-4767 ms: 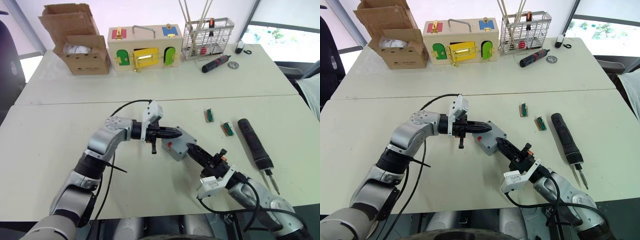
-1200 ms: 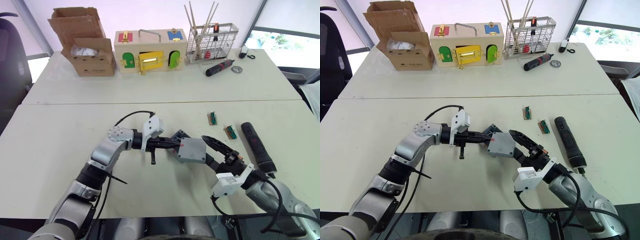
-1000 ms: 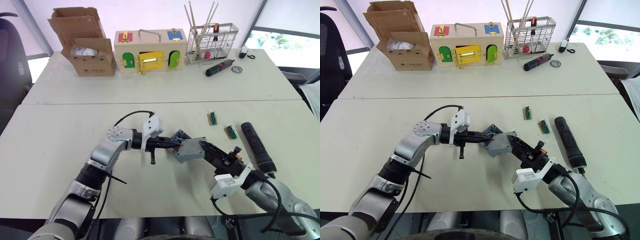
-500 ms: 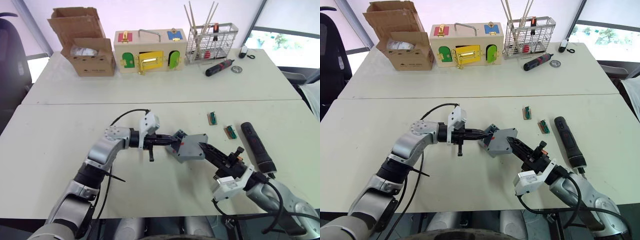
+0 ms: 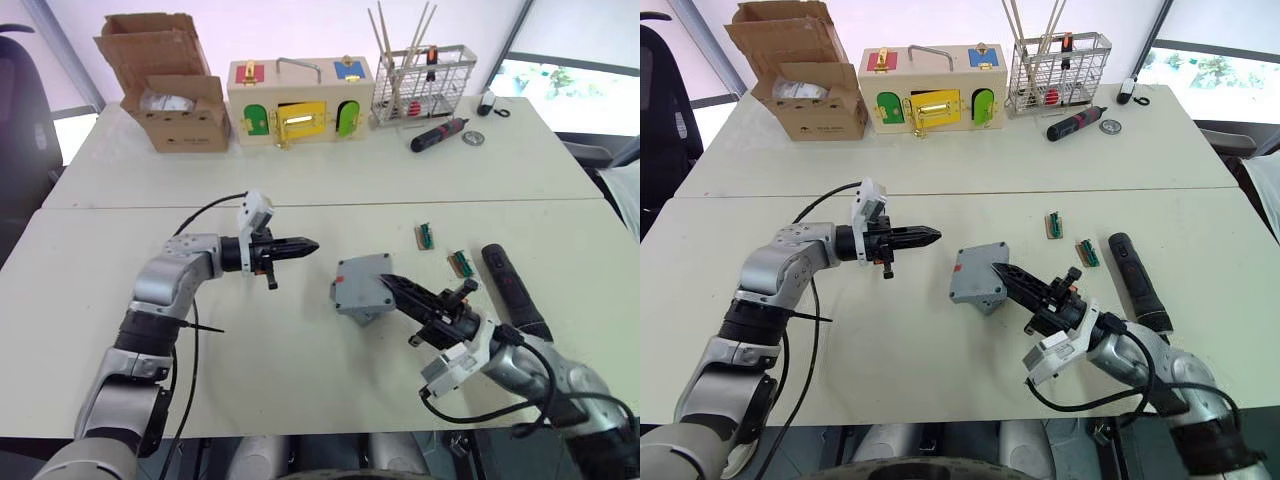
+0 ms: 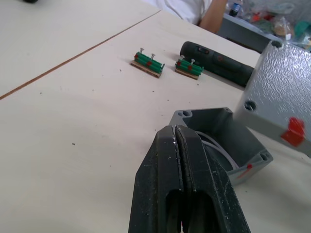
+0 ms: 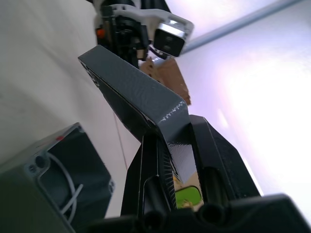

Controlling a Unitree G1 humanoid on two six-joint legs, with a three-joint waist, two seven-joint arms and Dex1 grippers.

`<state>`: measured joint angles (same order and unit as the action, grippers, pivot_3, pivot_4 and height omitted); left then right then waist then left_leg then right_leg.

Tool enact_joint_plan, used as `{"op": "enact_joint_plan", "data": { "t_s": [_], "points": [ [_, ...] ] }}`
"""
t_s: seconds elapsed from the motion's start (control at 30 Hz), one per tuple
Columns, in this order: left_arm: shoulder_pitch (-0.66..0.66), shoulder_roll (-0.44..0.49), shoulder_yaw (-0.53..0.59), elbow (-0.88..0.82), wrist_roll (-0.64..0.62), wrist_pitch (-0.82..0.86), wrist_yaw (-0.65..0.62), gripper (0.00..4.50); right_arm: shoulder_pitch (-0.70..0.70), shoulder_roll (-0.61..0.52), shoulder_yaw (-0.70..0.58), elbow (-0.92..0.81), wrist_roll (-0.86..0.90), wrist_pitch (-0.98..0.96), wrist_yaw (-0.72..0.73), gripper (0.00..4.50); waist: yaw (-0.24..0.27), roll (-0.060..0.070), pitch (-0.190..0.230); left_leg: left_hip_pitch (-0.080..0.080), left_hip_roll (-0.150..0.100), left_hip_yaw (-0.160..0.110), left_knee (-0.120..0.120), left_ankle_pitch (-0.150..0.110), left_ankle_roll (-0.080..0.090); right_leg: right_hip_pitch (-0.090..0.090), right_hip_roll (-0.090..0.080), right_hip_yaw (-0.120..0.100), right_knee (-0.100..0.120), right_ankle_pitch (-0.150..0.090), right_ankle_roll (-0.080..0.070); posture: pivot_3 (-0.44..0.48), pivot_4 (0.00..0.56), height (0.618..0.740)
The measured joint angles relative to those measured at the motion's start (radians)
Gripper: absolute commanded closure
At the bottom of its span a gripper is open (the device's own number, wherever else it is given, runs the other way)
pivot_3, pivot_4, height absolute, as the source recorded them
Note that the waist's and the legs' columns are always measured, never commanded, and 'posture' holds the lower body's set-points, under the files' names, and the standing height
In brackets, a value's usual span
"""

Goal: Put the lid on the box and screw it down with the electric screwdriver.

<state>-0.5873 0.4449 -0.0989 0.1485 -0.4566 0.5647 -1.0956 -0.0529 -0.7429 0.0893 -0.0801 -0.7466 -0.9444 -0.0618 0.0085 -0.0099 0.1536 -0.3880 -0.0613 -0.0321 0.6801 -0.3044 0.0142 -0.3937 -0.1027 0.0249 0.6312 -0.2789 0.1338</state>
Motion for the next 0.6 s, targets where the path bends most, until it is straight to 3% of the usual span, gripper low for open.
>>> {"op": "enact_joint_plan", "data": {
  "t_s": [0.27,0.6],
  "points": [
    [-0.003,-0.003,-0.008,-0.040,0.003,0.015,-0.003,4.50,-0.210,-0.030,0.064,0.297,0.000,-0.213,-0.036,4.41,-0.014,0.000,0.000,-0.002,0.000,0.000,-0.002,0.001,-0.001,-0.004,0.000,0.000,0.001,0.000,0.000,0.000,0.150,0.737],
    [0.007,-0.022,-0.017,-0.100,-0.006,0.045,0.022,4.50,-0.318,0.018,0.124,0.443,-0.014,-0.284,-0.035,4.41,-0.023,0.001,0.000,-0.002,0.000,0.000,-0.002,0.001,-0.002,-0.004,0.000,0.000,0.001,0.000,0.000,0.000,0.150,0.737]
  ]
}}
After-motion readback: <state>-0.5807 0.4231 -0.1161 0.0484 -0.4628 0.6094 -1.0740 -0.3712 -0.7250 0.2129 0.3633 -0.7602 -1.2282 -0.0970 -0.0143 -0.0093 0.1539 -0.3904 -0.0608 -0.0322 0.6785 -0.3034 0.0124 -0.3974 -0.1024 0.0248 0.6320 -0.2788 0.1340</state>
